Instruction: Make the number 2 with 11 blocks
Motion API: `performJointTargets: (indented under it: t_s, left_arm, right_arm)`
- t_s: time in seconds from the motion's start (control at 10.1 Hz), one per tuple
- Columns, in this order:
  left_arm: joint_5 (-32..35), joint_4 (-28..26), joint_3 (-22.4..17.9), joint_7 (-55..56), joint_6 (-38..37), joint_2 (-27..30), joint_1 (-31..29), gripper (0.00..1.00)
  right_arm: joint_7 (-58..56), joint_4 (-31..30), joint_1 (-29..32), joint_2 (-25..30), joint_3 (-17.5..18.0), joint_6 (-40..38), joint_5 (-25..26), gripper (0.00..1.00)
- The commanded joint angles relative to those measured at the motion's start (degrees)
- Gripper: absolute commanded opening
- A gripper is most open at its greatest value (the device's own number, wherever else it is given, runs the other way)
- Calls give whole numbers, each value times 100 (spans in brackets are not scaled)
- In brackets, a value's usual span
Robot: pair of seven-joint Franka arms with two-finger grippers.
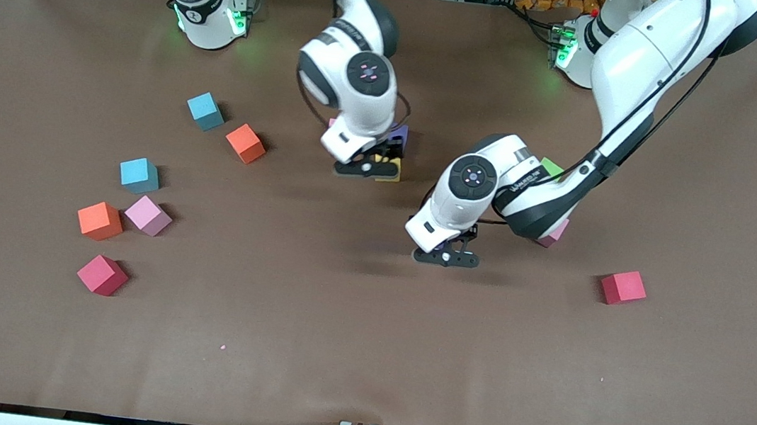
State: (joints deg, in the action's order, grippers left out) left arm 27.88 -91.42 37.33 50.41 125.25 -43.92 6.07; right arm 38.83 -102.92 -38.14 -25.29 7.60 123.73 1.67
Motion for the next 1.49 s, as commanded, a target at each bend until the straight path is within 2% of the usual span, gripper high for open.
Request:
performJointTargets:
  t_s: [0.0, 0.3, 0.5, 0.69, 0.79, 0.89, 1.09, 1.39]
  left_arm:
    - [-99, 177, -382, -84, -45, -56, 717, 3]
    - [-160, 300, -709, 81, -45, -178, 1412, 3]
    - [-169, 388, -709, 363, -36, -301, 1580, 3]
    - [-169, 563, -709, 618, -27, -486, 1730, 4]
    - [-169, 564, -709, 715, -27, -504, 1756, 4]
    - [-169, 564, -709, 777, -27, -504, 1792, 6]
    - [-169, 564, -709, 891, -27, -539, 1862, 7]
    - [-169, 555, -709, 962, -18, -618, 1950, 7]
  right_arm:
    - [-753, -710, 578, 594, 58, 37, 97, 100]
    - [-2349, -1370, 1420, 937, 49, 449, 105, 100]
    - [-3334, -1415, 1922, 965, 40, 450, 123, 100]
    - [-4011, -1424, 2134, 991, -12, 432, 123, 100]
    - [-4459, -1511, 2161, 1052, -248, 467, 123, 100]
    - [-5029, -1599, 2153, 1079, -659, 450, 80, 100]
    - [-6040, -1818, 2170, 1096, -1161, 537, 70, 100]
    - [-7447, -2266, 2537, 1062, -1506, 1352, 70, 100]
